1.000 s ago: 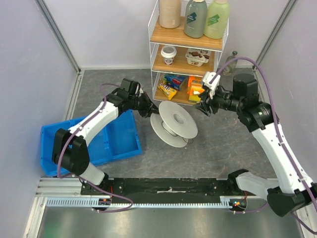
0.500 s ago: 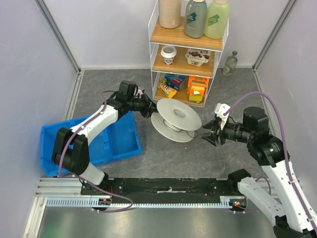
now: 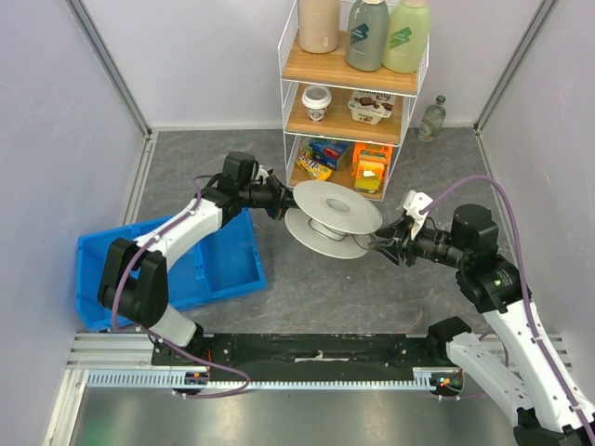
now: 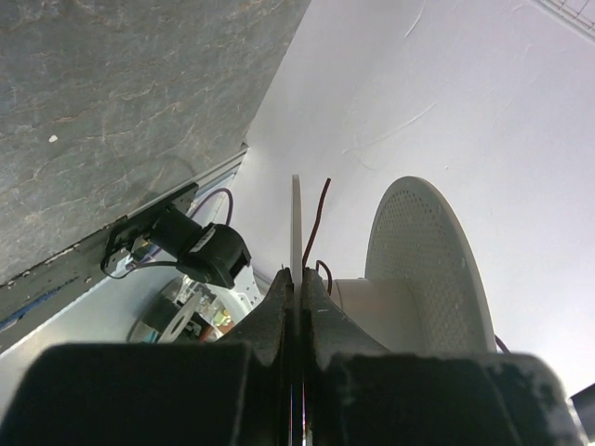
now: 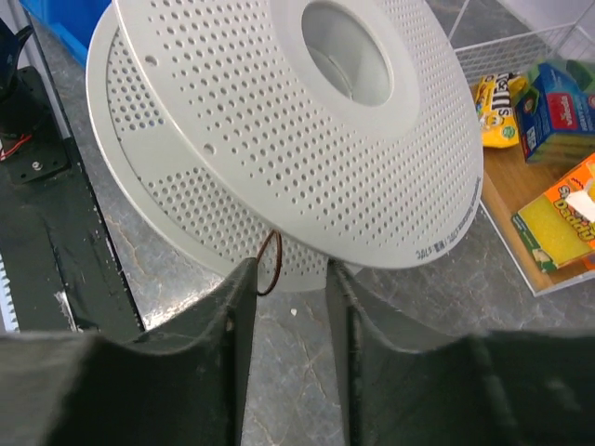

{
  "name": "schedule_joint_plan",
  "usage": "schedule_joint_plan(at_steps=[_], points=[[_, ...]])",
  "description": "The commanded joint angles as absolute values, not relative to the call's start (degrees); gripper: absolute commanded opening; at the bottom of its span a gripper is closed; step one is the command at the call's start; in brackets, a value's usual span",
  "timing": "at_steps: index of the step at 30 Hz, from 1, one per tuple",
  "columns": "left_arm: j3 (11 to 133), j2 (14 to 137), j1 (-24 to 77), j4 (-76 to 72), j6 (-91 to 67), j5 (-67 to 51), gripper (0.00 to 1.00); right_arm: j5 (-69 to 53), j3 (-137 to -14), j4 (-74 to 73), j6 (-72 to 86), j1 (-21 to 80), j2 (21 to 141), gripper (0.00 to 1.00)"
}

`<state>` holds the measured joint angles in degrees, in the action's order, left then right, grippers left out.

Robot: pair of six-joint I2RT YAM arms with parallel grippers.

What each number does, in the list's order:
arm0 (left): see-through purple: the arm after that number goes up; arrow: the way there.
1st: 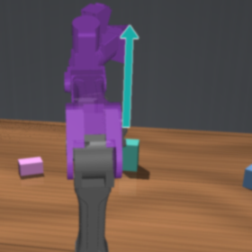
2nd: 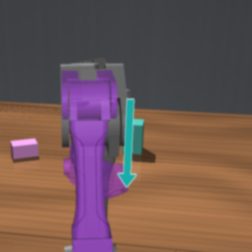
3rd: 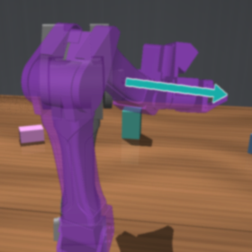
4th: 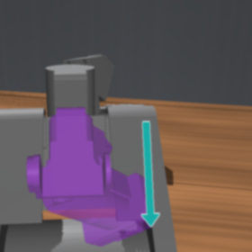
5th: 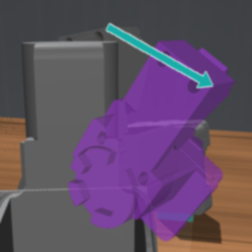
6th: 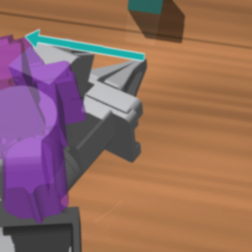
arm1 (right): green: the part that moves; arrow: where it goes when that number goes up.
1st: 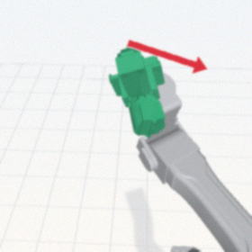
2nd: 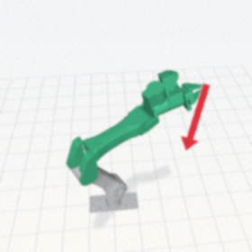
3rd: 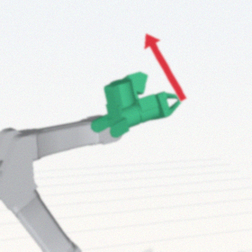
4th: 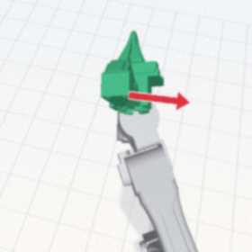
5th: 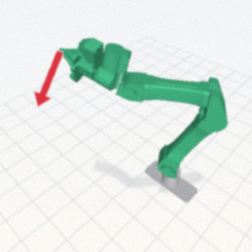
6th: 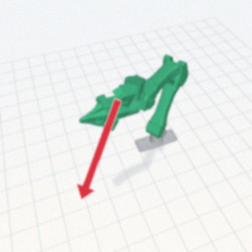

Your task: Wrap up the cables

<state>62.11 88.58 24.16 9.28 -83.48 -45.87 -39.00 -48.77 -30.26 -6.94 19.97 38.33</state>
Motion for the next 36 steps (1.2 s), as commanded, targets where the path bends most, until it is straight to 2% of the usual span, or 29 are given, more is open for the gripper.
schedule_joint_plan(at_steps=[1,3,5,13,20,26,28,31,34,36], points=[[62.0,89.5,24.0,6.2,-88.4,-50.1,0.02,-39.8,-48.5,-24.3,-5.2,21.4,39.6,0.38],[62.2,89.6,24.0,7.5,-88.3,-49.3,0.02,-40.2,-49.0,-24.0,-5.0,22.1,40.3,0.17],[62.5,89.9,24.0,9.0,-88.2,-48.3,0.01,-40.3,-49.2,-22.4,-4.1,23.9,40.1,0.0],[65.0,91.1,25.2,15.5,-85.8,-44.7,0.02,-29.7,-49.3,-20.7,-2.7,36.1,43.0,0.0],[64.4,91.6,27.1,15.6,-85.1,-44.6,0.02,-23.4,-52.3,-20.7,-2.0,40.2,48.2,0.0],[62.8,91.8,28.2,15.8,-84.7,-44.6,0.02,-20.0,-53.4,-20.1,-2.2,43.5,49.7,0.02],[62.6,91.9,29.0,15.7,-84.5,-44.6,0.02,-19.7,-54.0,-20.3,-3.0,44.4,50.4,0.15],[61.8,91.8,29.3,14.2,-84.8,-45.5,0.02,-17.4,-54.4,-20.9,-3.7,45.2,50.7,0.27],[60.3,91.9,29.1,11.1,-85.5,-47.2,0.02,-16.6,-54.9,-22.3,-4.7,45.4,50.5,0.31],[59.7,92.0,29.1,10.8,-84.8,-48.0,0.02,-16.9,-55.3,-22.8,-4.8,45.5,50.1,0.39]])
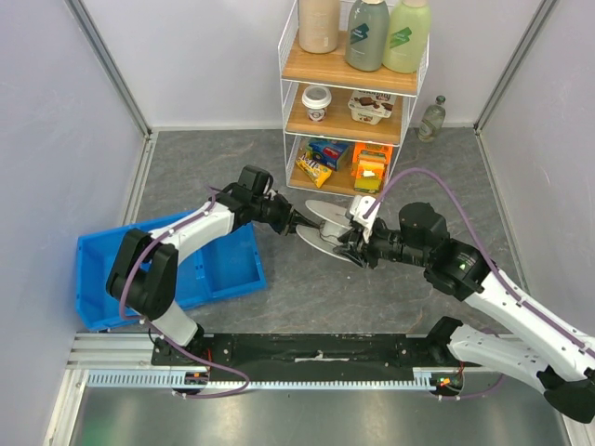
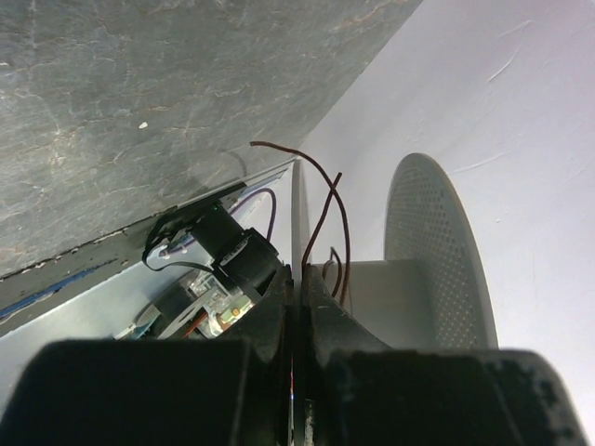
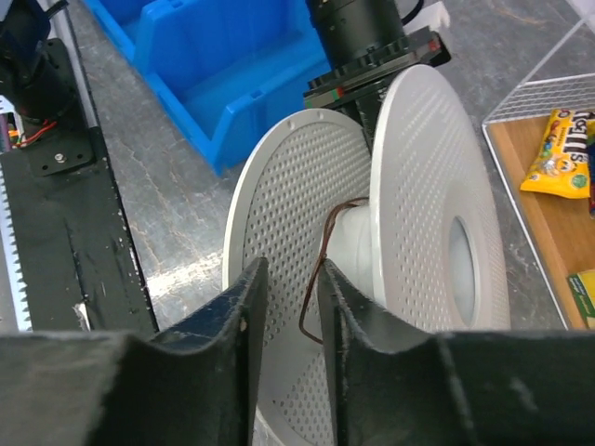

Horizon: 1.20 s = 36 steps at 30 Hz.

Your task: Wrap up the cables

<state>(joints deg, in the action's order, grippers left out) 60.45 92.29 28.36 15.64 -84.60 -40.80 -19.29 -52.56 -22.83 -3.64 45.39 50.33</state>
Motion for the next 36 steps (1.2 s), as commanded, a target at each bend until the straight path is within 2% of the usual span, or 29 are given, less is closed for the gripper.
schedule_joint_plan(at_steps=[1,9,15,21,26,36], points=[[59.6,92.0,29.0,10.9,-84.1,-48.2,0.02,-17.3,-55.6,-23.0,-5.0,45.5,49.8,0.42],[58.6,92.1,27.6,12.4,-80.8,-48.6,0.02,-26.1,-56.5,-23.5,-6.2,45.5,48.0,0.72],[56.4,91.9,27.1,8.9,-81.9,-50.4,0.02,-26.9,-56.6,-23.4,-6.3,45.6,47.2,0.74],[55.7,92.2,27.1,9.1,-80.1,-51.6,0.02,-30.4,-60.0,-21.0,-4.2,45.6,48.2,0.82],[55.6,92.5,27.0,9.7,-77.3,-52.8,0.02,-33.3,-63.4,-18.5,-1.5,45.6,49.7,0.84],[59.0,94.4,28.4,16.7,-55.8,-61.5,0.01,-31.1,-74.4,-16.4,13.4,40.1,57.8,0.88]])
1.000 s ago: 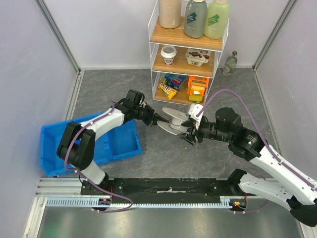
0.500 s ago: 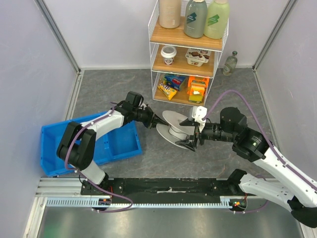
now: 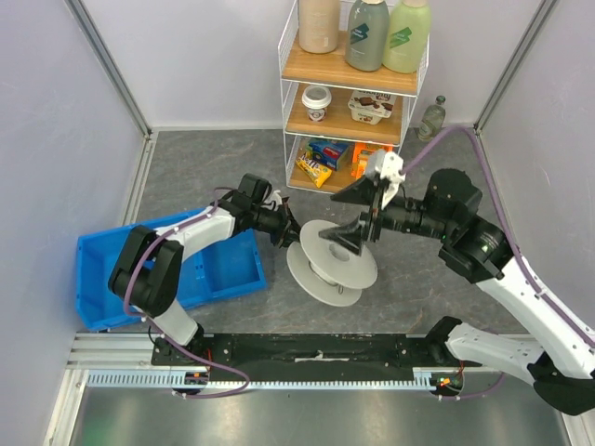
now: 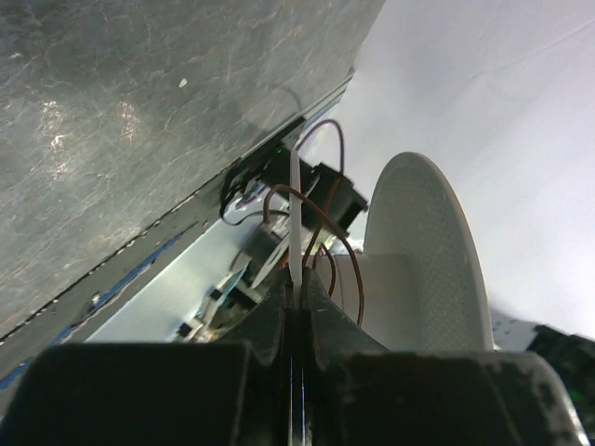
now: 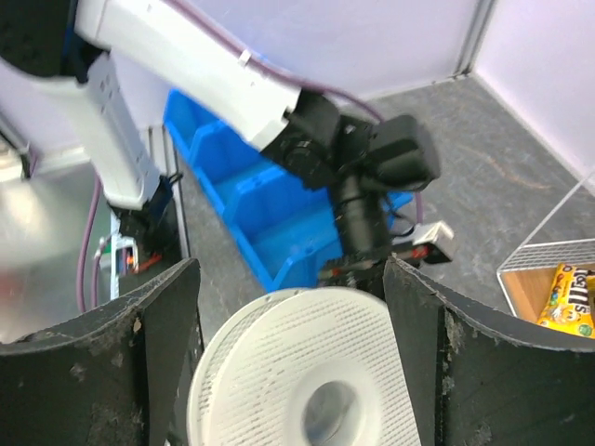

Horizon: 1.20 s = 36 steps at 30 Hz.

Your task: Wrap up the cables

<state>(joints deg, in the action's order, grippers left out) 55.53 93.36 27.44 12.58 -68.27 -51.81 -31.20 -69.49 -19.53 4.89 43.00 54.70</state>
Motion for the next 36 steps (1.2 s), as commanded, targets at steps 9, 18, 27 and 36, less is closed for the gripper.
schedule_joint_plan(at_steps=[9,18,27,36], points=[[66.2,95.4,34.3,32.0,-27.6,-72.1,0.02,-55.2,-65.7,-15.6,21.1,15.6,67.2,0.79],[70.2,94.4,37.1,56.9,7.7,-70.9,0.02,-67.9,-53.7,-15.8,19.9,12.7,72.3,0.74],[77.2,98.6,39.2,74.5,32.0,-64.3,0.02,-68.4,-38.4,3.6,35.0,15.3,70.3,0.75],[84.3,99.8,39.7,76.5,35.4,-58.7,0.02,-61.5,-23.5,39.7,59.3,18.4,66.7,0.71]])
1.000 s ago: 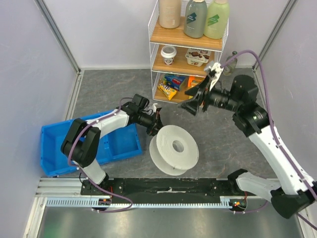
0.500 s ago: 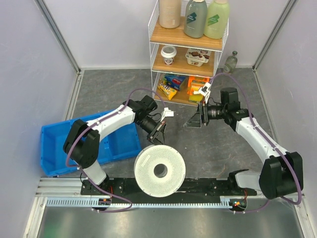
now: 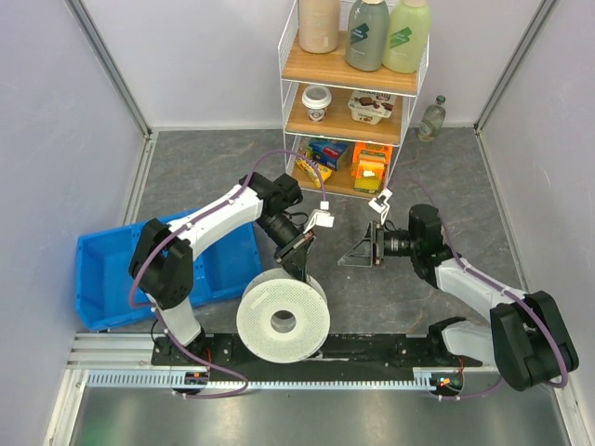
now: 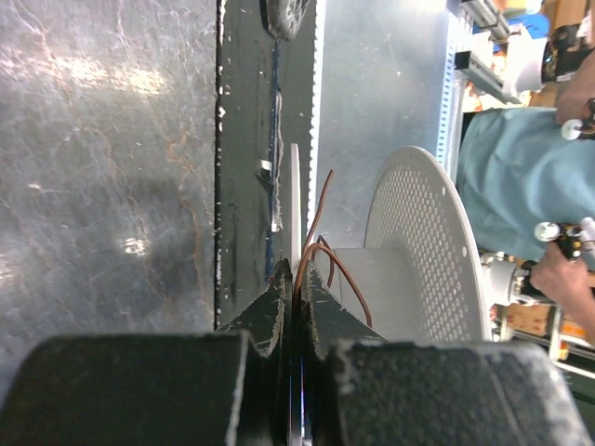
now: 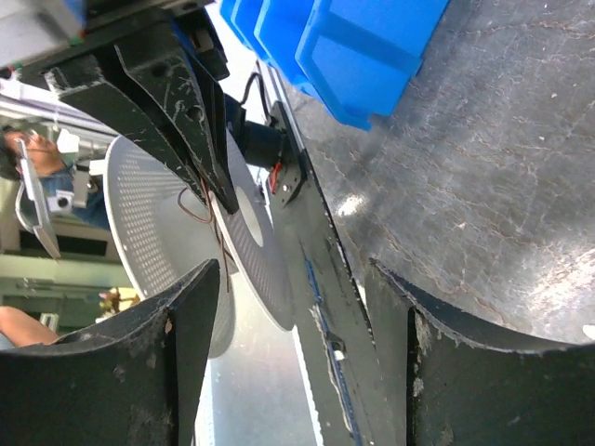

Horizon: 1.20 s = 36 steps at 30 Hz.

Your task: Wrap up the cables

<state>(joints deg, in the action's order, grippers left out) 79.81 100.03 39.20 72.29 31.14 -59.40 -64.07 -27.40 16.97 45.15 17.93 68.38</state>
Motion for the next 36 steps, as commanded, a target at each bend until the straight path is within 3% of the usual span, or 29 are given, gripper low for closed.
schedule_joint_plan(at_steps=[1,11,17,32,36], points=[[84.7,99.8,39.7,76.8,36.0,-58.5,0.02,-61.7,-23.5,39.9,58.9,18.9,66.6,0.7],[89.7,104.3,42.2,80.2,38.7,-54.8,0.02,-66.1,-24.9,45.6,53.6,23.5,69.4,0.67],[94.0,108.0,42.3,83.2,37.6,-57.1,0.02,-61.4,-27.3,29.6,38.4,25.7,66.0,0.66],[96.1,109.0,41.8,84.8,39.4,-60.0,0.02,-53.9,-30.9,7.8,17.9,31.7,64.1,0.66],[96.0,109.7,41.3,85.6,40.1,-61.1,0.02,-53.0,-30.8,2.8,12.7,31.6,58.6,0.56]])
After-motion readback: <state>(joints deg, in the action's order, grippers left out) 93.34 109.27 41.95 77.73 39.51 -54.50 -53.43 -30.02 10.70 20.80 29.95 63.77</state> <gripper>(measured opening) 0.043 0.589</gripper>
